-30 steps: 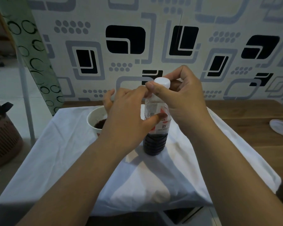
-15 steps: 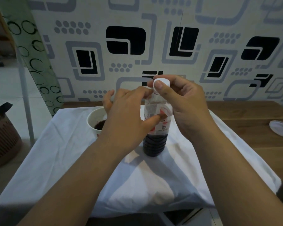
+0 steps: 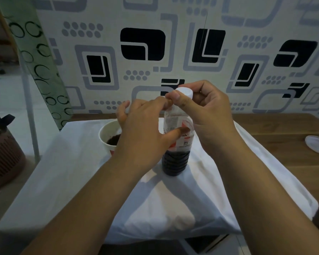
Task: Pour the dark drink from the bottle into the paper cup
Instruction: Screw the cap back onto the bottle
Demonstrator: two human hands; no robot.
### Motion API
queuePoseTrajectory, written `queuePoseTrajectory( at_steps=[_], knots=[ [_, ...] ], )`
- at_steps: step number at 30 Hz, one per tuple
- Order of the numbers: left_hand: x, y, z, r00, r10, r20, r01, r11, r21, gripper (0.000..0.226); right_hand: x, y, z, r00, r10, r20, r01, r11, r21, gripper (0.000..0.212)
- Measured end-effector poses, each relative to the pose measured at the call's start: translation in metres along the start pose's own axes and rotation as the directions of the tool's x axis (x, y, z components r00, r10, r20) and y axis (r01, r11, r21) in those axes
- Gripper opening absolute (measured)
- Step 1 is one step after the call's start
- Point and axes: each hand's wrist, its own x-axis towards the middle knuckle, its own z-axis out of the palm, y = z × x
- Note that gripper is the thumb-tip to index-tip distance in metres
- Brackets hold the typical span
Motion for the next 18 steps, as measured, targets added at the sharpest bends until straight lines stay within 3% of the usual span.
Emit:
queuePoseTrajectory(
  at_steps=[18],
  knots=[
    [-0.002,0.011,-0.005,0.998,-0.039,0.053,0.037,0.999,0.031,0.051,0.002,0.003,-0.001,0.999,-0.033,0.010,0.033,0.999,-0.027,0.020]
  ],
)
